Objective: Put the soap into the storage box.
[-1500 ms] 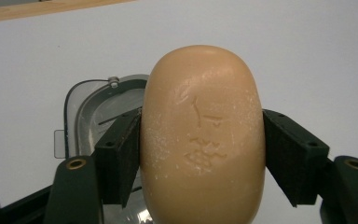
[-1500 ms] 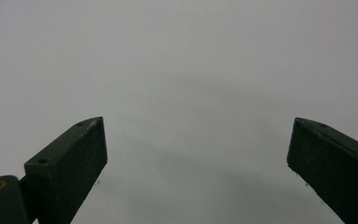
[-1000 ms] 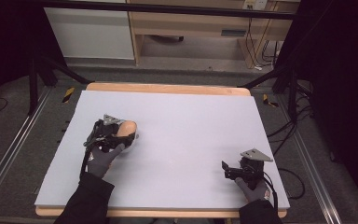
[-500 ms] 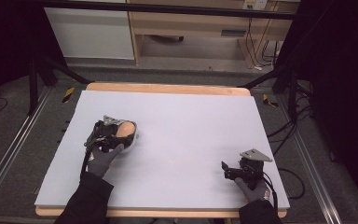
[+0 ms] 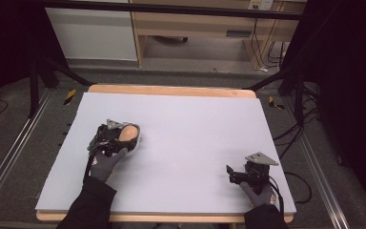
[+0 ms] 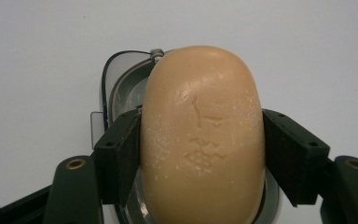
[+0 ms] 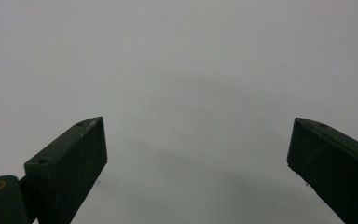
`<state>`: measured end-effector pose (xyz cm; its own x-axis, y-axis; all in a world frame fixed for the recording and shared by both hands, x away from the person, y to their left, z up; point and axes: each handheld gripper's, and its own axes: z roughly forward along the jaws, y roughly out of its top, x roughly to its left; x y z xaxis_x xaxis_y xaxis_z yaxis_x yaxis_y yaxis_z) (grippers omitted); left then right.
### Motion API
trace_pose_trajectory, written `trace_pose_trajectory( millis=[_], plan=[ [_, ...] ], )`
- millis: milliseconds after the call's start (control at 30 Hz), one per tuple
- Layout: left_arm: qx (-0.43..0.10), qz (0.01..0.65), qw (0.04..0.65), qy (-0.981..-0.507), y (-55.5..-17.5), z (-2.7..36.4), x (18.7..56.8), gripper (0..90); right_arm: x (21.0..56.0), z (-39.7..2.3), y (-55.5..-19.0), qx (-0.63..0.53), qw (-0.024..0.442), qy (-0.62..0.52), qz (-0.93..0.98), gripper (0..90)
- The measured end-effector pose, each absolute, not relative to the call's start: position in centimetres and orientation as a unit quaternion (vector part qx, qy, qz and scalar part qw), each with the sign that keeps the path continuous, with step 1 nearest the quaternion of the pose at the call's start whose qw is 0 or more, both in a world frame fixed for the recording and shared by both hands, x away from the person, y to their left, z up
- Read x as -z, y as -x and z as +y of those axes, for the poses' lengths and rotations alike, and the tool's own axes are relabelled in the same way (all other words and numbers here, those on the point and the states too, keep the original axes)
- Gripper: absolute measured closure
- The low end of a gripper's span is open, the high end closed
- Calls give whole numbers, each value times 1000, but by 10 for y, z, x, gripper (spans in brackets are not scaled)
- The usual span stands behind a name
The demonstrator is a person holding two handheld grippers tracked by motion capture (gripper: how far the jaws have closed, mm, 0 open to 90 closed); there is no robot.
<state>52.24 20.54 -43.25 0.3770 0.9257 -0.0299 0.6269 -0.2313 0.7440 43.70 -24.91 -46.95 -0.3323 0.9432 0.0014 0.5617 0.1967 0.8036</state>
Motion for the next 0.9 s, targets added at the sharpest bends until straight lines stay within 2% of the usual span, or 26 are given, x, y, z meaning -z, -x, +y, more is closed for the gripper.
trace_pose_trajectory(
  millis=[300, 900],
  plan=[
    [-233, 512, 347, -751, -521, 205, 434, 313, 470, -249, -437, -368, 260, -515, 729, 51],
    [-227, 503, 377, -744, -513, 210, 426, 297, 471, -248, -437, -366, 262, -514, 731, 51]
  ],
)
